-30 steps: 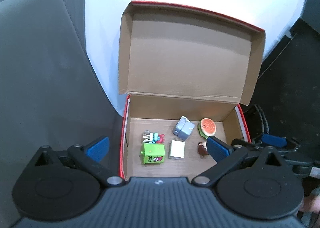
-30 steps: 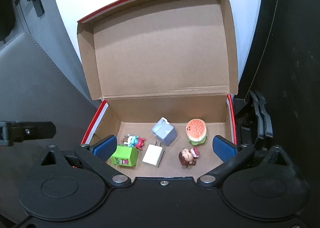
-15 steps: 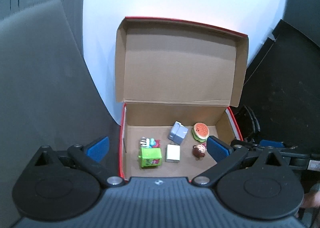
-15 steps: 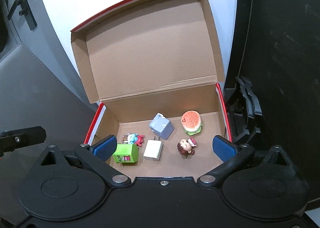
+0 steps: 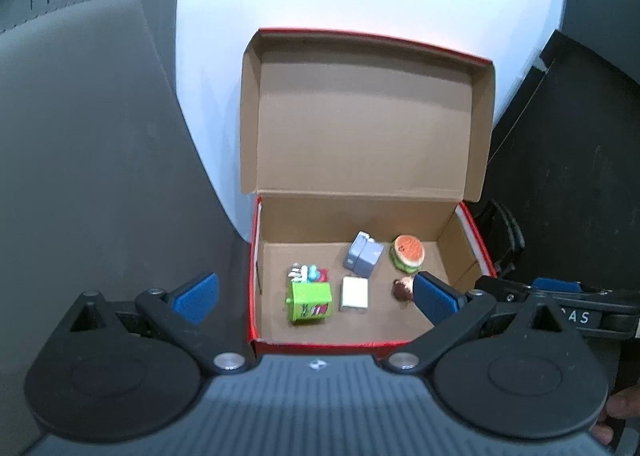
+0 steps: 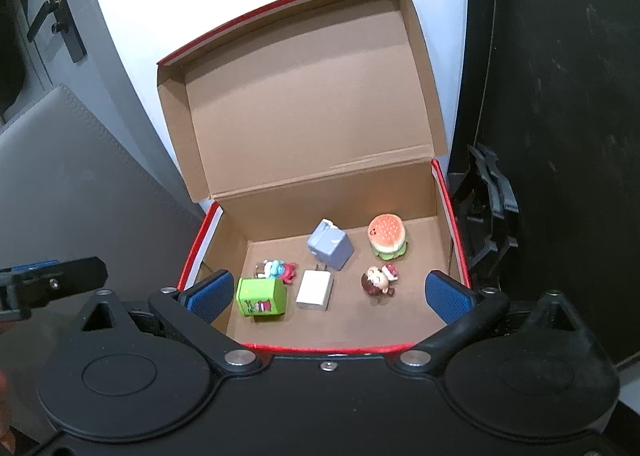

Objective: Organize objects

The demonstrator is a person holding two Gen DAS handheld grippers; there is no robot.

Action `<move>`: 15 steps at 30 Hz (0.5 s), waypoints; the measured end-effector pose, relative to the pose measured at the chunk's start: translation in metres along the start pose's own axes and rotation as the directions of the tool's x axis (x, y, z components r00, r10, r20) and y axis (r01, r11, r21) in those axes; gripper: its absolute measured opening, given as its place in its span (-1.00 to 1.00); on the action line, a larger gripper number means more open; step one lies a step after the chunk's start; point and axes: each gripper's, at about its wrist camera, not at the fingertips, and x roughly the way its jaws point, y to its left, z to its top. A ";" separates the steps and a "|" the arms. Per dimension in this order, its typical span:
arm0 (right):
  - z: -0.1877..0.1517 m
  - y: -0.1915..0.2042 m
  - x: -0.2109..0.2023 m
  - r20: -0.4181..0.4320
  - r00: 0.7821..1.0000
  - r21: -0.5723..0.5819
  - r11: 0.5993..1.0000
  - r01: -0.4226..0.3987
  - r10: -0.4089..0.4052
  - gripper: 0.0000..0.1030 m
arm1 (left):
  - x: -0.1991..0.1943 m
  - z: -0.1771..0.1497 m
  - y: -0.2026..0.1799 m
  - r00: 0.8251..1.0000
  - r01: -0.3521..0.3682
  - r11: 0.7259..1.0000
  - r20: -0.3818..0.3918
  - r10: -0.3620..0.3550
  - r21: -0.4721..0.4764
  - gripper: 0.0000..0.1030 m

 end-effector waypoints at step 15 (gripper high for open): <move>-0.016 0.004 -0.009 -0.011 1.000 0.020 1.000 -0.001 0.001 1.00 | 0.006 -0.014 -0.001 0.997 -0.006 1.000 -0.074 0.007 0.007 0.99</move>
